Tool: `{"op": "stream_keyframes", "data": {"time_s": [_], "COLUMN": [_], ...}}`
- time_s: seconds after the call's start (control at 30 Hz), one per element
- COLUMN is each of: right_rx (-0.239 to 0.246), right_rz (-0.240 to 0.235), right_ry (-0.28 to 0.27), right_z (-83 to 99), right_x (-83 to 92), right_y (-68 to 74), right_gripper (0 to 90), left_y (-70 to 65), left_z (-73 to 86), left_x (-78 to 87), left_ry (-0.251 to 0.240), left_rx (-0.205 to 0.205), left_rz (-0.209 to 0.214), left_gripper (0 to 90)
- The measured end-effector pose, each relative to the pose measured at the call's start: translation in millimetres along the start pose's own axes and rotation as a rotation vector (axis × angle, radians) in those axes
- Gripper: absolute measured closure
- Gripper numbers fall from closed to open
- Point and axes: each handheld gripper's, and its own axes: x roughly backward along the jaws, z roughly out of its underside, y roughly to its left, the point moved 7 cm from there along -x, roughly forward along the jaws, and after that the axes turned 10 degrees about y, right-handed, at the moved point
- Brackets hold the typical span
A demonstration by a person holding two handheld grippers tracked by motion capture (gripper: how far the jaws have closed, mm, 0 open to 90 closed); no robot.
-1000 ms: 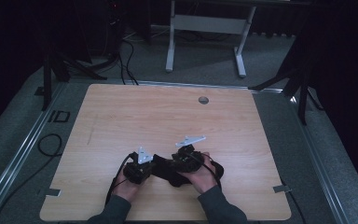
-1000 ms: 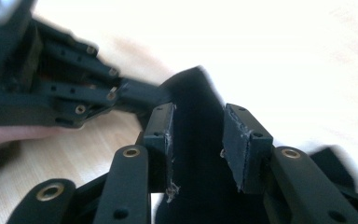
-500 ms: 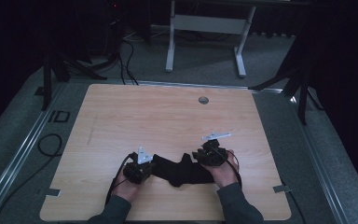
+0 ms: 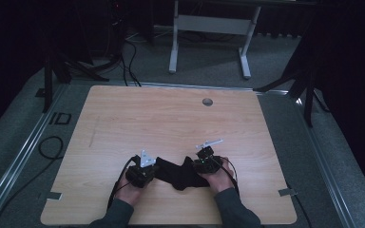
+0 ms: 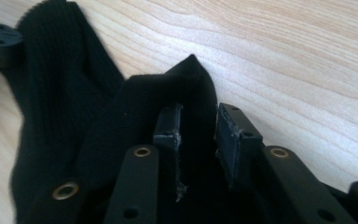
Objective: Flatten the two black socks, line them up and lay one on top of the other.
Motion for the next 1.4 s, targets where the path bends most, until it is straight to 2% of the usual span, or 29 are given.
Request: {"op": "stream_keyframes", "data": {"time_s": [0.07, 0.13, 0.23, 0.27, 0.43, 0.47, 0.57, 0.67, 0.77, 0.8, 0.83, 0.87, 0.9, 0.93, 1.0, 1.1, 1.13, 1.4], "right_rx": [0.005, 0.018, 0.016, 0.015, 0.013, 0.005, -0.012, -0.040, -0.053, -0.072, -0.072, -0.090, -0.090, -0.107, -0.123, -0.131, -0.136, -0.120], "right_rz": [0.001, 0.010, 0.012, 0.021, 0.029, 0.033, 0.030, 0.021, 0.023, 0.030, 0.030, 0.048, 0.048, 0.063, 0.064, 0.078, 0.100, 0.146], "right_ry": [0.004, -0.001, -0.014, -0.034, -0.062, -0.076, -0.082, -0.091, -0.086, -0.080, -0.080, -0.068, -0.068, -0.047, -0.045, -0.047, -0.057, -0.071], "right_z": [-0.5, -0.2, 0.4, 2.0, 8.8, 14.9, 20.6, 35.5, 41.3, 48.0, 48.0, 53.2, 53.2, 59.9, 63.6, 65.2, 64.7, 60.1], "right_x": [-0.3, 2.1, 6.6, 14.5, 28.7, 35.9, 41.4, 52.6, 54.6, 55.6, 55.6, 55.2, 55.2, 54.4, 55.1, 56.8, 59.7, 61.0], "right_y": [2.0, 3.4, 4.1, 3.8, 0.9, -2.3, -4.2, -12.3, -17.2, -25.6, -25.6, -33.7, -33.7, -42.6, -48.2, -53.1, -58.0, -61.9], "right_gripper": [83.2, 86.7, 86.7, 86.6, 86.5, 86.6, 86.6, 86.6, 86.5, 86.5, 86.5, 86.3, 86.3, 86.3, 86.3, 86.3, 86.3, 86.3], "left_y": [0.1, 0.1, 0.2, 0.3, 0.3, 0.1, 0.2, 0.4, 0.4, 0.3, 0.4, 0.5, 0.5, 0.7, 0.9, 1.0, 0.9, 0.9], "left_z": [0.0, 0.2, 0.2, 0.4, 0.3, 0.2, 0.4, 0.4, 0.5, 0.6, 0.7, 0.9, 0.9, 1.0, 1.1, 1.0, 0.9, 0.9], "left_x": [0.0, 0.1, 0.1, 0.1, 0.1, 0.0, 0.1, 0.2, 0.3, 0.4, 0.5, 0.8, 0.8, 0.9, 1.0, 1.0, 1.0, 0.9], "left_ry": [0.000, 0.001, 0.000, 0.000, -0.001, -0.003, -0.002, 0.000, 0.001, 0.001, 0.002, 0.004, 0.004, 0.005, 0.007, 0.008, 0.007, 0.006], "left_rx": [0.001, 0.002, 0.004, 0.004, 0.007, 0.009, 0.007, 0.008, 0.008, 0.007, 0.007, 0.006, 0.006, 0.006, 0.007, 0.005, 0.004, 0.003], "left_rz": [0.002, 0.004, 0.005, 0.005, 0.006, 0.006, 0.005, 0.008, 0.009, 0.010, 0.010, 0.012, 0.012, 0.015, 0.018, 0.018, 0.017, 0.017], "left_gripper": [90.0, 90.0, 90.0, 90.0, 90.0, 90.0, 90.0, 90.0, 90.0, 90.0, 90.0, 90.0, 90.0, 90.0, 90.0, 90.0, 90.0, 90.0]}}
